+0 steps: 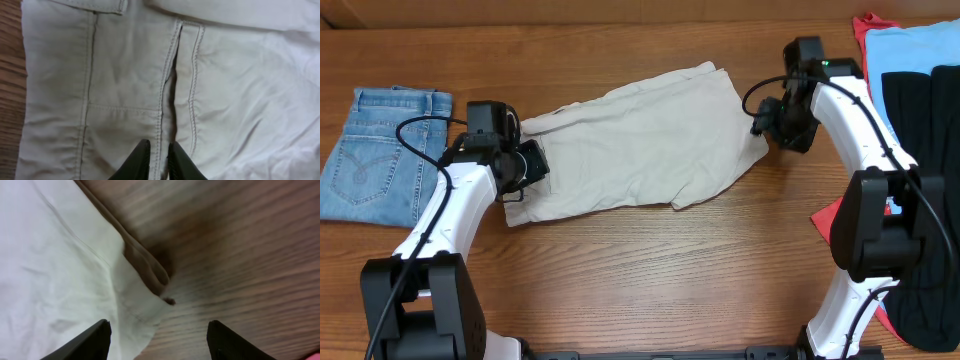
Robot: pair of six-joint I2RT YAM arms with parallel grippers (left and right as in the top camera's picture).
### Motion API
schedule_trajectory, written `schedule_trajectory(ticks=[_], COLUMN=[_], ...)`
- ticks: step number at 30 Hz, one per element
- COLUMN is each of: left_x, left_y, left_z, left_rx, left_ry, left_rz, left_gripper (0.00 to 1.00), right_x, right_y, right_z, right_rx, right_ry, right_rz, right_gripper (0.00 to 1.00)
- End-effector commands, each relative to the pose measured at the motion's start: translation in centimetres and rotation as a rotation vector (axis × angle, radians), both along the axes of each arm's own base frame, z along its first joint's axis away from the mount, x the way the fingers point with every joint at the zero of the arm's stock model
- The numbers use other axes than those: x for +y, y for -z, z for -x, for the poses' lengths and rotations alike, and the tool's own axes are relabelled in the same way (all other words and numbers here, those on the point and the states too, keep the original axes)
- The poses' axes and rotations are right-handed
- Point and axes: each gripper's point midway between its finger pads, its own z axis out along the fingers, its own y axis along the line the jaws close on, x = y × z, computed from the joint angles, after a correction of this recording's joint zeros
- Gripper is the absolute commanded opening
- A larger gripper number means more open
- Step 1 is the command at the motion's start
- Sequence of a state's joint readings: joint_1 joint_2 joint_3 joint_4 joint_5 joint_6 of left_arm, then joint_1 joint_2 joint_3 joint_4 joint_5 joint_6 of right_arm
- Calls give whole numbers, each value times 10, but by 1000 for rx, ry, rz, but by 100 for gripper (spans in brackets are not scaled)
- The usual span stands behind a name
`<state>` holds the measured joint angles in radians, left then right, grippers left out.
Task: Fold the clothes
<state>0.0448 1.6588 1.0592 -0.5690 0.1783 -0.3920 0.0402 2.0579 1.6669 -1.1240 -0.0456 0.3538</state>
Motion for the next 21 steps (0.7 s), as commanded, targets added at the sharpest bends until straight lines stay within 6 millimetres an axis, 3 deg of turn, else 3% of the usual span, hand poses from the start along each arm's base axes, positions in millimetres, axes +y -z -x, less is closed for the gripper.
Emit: schedule_trajectory(ticks=[1, 7, 14, 21], left_x=[2, 0, -1, -1], left_y=[11, 36, 67, 73], left_z=[1, 9, 22, 26], left_rx=[25, 104, 213, 236], left_ry=[24, 31, 34, 33], left_rz=[-42, -33, -27, -28], left_gripper=[18, 20, 22, 23], right_x=[7, 23, 34, 33], right_y=[21, 43, 50, 61], right_z=[8, 5, -11, -23], right_rx=[33, -9, -100, -162], right_ry=[2, -10, -26, -29], right_rz=[-33, -128, -192, -181], right_gripper=[66, 67, 67, 65])
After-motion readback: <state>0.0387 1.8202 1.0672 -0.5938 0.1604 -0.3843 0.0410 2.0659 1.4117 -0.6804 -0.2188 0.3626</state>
